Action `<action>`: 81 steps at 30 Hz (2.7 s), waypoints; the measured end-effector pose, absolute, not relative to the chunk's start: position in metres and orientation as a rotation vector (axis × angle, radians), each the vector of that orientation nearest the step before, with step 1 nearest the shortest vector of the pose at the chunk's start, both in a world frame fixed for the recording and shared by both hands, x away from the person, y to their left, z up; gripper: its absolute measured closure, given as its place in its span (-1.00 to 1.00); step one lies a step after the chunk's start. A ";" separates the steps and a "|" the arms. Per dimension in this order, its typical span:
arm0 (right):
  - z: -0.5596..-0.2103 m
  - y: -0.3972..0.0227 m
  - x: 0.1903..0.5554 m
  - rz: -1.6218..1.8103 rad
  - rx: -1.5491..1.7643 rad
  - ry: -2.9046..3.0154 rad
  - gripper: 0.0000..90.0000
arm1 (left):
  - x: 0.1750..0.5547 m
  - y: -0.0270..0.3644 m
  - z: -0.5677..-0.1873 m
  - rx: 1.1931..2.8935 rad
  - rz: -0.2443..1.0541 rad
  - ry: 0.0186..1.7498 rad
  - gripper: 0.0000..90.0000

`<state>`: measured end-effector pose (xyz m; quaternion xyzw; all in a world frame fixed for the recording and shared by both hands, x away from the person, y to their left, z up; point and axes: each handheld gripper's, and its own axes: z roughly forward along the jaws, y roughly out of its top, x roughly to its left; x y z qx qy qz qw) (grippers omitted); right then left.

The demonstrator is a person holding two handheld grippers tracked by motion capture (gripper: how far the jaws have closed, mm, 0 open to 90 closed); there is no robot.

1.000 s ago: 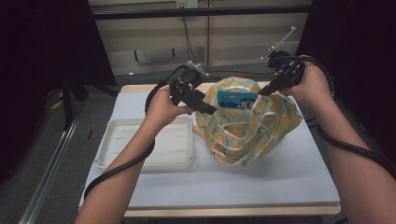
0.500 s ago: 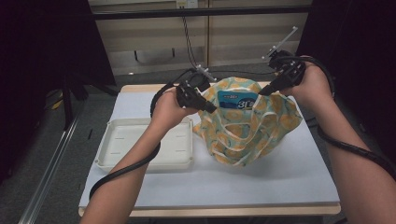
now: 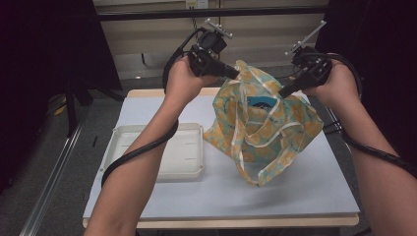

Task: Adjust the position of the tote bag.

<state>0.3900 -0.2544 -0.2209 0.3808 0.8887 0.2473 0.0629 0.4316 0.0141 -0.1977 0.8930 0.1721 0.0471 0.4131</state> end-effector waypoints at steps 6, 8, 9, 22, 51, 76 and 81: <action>-0.236 -0.262 0.394 0.741 1.180 2.698 1.00 | 0.449 0.007 -0.224 2.319 0.116 0.493 0.99; -0.241 -0.264 0.395 0.739 1.189 2.702 1.00 | 0.454 0.007 -0.233 2.334 0.095 0.496 0.99; -0.243 -0.265 0.395 0.730 1.195 2.701 1.00 | 0.456 0.007 -0.237 2.341 0.086 0.505 0.99; -0.280 -0.281 0.397 0.721 1.270 2.727 0.95 | 0.455 0.001 -0.260 2.332 -0.010 0.498 0.98; -0.223 -0.241 0.369 0.586 1.056 2.783 0.70 | 0.445 0.001 -0.250 2.359 0.023 0.479 0.98; -0.219 -0.267 0.399 0.697 1.248 2.621 0.99 | 0.459 0.019 -0.273 2.359 -0.027 0.550 0.98; -0.232 -0.269 0.400 0.694 1.276 2.643 0.99 | 0.461 0.020 -0.280 2.375 -0.040 0.550 0.97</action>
